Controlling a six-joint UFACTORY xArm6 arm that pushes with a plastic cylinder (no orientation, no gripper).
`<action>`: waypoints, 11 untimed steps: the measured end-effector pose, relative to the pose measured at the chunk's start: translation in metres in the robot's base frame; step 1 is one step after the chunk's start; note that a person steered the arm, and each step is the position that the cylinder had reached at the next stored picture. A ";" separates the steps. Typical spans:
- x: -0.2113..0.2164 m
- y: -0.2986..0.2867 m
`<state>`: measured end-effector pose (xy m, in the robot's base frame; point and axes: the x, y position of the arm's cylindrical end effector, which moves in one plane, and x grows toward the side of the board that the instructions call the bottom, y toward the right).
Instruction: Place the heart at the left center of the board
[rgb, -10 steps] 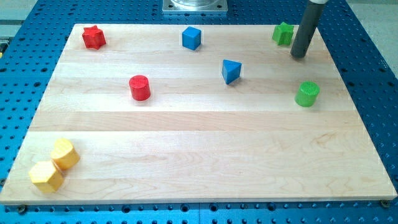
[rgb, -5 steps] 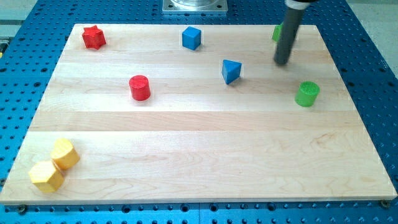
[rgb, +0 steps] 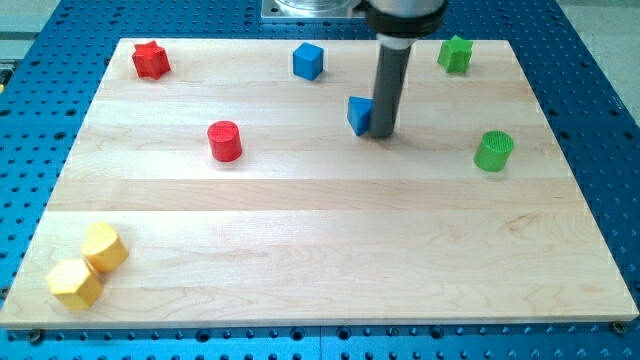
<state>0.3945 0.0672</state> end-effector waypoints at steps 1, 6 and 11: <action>0.053 -0.034; 0.167 -0.267; 0.105 -0.312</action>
<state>0.4990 -0.2446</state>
